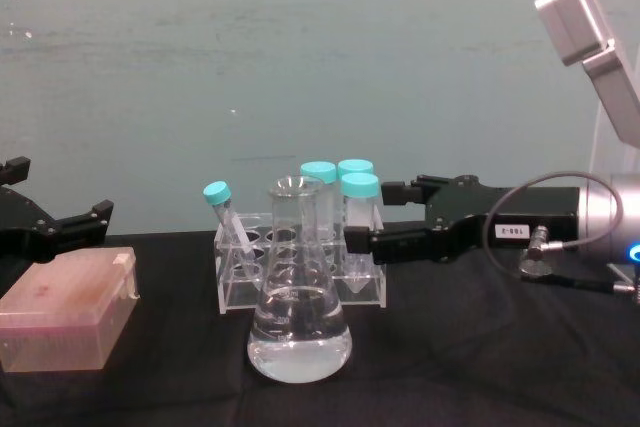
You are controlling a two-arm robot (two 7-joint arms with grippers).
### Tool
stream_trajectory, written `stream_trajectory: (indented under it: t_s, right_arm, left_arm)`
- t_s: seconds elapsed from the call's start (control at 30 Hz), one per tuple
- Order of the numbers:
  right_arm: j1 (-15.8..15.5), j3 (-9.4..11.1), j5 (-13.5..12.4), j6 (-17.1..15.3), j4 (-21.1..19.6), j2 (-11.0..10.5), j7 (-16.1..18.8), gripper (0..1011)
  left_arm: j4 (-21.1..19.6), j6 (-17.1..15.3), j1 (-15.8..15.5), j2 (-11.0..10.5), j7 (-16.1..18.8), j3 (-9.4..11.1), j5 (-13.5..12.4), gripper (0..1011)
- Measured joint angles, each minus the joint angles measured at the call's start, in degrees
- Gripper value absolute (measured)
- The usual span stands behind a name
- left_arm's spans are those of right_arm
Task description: Place the experimental apparatus aside using one hand.
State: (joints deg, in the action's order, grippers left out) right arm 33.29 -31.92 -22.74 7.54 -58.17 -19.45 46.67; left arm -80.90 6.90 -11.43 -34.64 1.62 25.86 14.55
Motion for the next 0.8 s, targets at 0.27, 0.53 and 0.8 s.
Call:
stream_trajectory:
  t_s: [0.27, 0.53, 0.8]
  right_arm:
    - [1.51, -0.98, -0.59, 0.71, 1.87, 0.43, 1.02, 1000]
    - [2.25, -1.77, -0.98, 1.06, 2.9, 0.75, 1.92, 1000]
    - [3.22, -2.37, -1.13, 1.69, 4.04, 1.28, 2.54, 1000]
  left_arm:
    - [0.0, 0.0, 0.0, 0.0, 0.0, 0.0, 0.0, 1000]
    - [0.0, 0.0, 0.0, 0.0, 0.0, 0.0, 0.0, 1000]
    - [0.0, 0.0, 0.0, 0.0, 0.0, 0.0, 0.0, 1000]
